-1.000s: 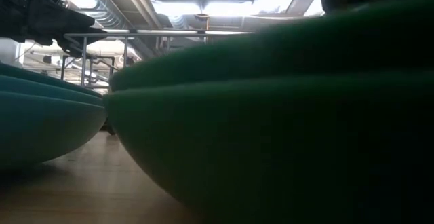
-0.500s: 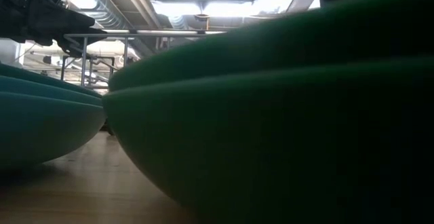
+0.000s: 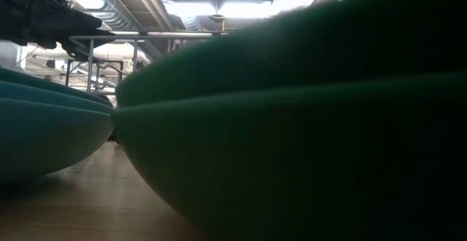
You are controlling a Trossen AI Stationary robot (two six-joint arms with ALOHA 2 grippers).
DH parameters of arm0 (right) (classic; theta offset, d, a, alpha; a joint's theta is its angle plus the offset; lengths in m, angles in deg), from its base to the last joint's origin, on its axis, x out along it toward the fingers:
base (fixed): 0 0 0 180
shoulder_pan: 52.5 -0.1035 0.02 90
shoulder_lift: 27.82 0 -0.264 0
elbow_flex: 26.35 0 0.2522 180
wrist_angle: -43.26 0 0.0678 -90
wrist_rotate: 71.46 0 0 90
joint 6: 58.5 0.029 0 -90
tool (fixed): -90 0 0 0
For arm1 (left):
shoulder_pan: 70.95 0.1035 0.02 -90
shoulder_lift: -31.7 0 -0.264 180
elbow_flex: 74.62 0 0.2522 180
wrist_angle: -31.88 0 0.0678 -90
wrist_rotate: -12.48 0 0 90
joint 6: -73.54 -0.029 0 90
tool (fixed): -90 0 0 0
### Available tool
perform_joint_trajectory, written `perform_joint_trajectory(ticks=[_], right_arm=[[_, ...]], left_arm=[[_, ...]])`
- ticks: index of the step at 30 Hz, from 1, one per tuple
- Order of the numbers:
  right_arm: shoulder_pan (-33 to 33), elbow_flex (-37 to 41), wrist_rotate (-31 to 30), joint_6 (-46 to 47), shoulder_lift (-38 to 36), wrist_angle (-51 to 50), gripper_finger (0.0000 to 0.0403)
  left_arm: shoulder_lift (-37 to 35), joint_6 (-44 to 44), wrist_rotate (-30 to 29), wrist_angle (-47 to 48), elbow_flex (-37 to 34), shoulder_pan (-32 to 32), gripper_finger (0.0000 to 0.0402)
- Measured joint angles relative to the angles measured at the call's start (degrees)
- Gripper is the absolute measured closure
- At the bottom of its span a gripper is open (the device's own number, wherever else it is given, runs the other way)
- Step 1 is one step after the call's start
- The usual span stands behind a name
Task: Sort dishes
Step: Put the right green plate in the dish rack
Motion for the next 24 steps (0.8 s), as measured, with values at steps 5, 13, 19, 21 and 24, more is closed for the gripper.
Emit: perform_joint_trajectory(ticks=[5, 13, 19, 21, 24], right_arm=[[-0.02, 0.00, 0.33, 0.00, 0.00, 0.69, 0.0315], [-0.04, -0.02, 0.30, 0.06, 0.00, 0.57, 0.0317], [0.00, -0.02, 0.37, 0.11, 0.00, 1.36, 0.0324], [0.00, -0.02, 0.44, 0.14, 0.00, 0.79, 0.0324], [0.00, 0.29, 0.45, 0.26, -0.02, 0.73, 0.0324]], left_arm=[[0.00, -0.01, 0.01, 0.00, 0.00, 0.00, 0.0196], [0.00, 0.00, 0.00, 0.00, 0.00, -0.01, 0.0196], [0.00, 0.00, 0.01, 0.00, 0.00, 0.00, 0.0196], [0.00, 0.00, 0.00, 0.00, 0.00, -0.02, 0.0196], [0.00, 0.00, 0.00, 0.00, 0.00, 0.00, 0.0196]])
